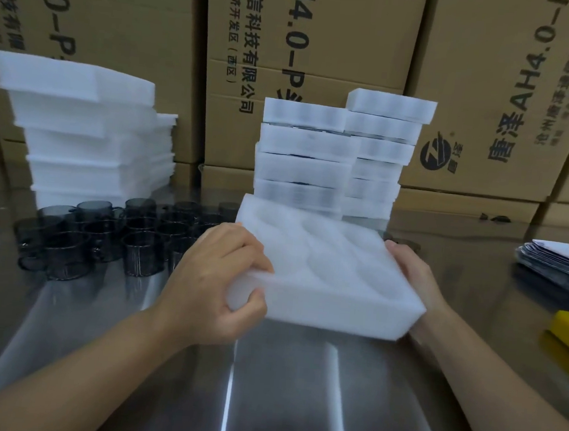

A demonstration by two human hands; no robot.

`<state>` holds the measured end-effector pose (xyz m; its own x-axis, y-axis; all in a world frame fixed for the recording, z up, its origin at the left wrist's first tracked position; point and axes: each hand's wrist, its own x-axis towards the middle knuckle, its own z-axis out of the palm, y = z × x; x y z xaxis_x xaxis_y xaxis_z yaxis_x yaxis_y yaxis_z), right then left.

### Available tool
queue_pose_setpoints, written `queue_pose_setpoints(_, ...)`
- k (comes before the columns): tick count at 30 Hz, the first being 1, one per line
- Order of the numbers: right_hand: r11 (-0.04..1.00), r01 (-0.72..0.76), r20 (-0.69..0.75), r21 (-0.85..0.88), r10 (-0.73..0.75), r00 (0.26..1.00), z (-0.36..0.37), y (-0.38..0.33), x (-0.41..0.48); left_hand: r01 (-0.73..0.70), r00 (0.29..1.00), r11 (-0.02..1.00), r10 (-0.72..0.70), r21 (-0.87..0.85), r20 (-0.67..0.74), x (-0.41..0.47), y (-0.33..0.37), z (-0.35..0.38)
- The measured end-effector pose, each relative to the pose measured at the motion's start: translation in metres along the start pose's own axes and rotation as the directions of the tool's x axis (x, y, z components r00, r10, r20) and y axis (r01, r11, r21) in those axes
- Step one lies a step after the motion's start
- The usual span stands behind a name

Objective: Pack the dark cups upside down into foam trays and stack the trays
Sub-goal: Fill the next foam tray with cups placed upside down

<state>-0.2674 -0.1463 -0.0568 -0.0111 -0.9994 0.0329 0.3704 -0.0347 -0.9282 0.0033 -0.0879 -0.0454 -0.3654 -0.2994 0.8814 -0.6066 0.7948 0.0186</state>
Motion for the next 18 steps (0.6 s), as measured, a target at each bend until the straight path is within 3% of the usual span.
queue_pose_setpoints(3, 0.996, -0.027, 0.079, 0.082, 0.021, 0.997, -0.001, -0.009, -0.004, 0.003, 0.999, 0.999, -0.004, -0.045, -0.042, 0.002, 0.003, -0.003)
queue_pose_setpoints(6, 0.996, -0.091, 0.103, -0.001, 0.091, 0.991, -0.009, -0.018, -0.008, 0.008, 0.997, 0.979, -0.023, -0.204, -0.070, 0.002, 0.004, -0.004)
queue_pose_setpoints(10, 0.980, -0.133, 0.116, -0.148, 0.151, 0.982, -0.006, -0.020, -0.014, 0.246, 0.950, 0.792, -0.312, -0.559, -0.024, -0.002, 0.003, 0.002)
queue_pose_setpoints(15, 0.863, -0.023, 0.060, -0.504, 0.062, 0.996, -0.006, -0.012, -0.015, 0.484, 0.863, 0.743, -0.491, -0.463, 0.114, -0.006, -0.008, 0.016)
queue_pose_setpoints(18, 0.813, -0.039, 0.021, -0.581, 0.063, 0.998, -0.008, -0.012, -0.013, 0.695, 0.714, 0.610, -0.646, -0.380, 0.270, -0.006, -0.014, 0.021)
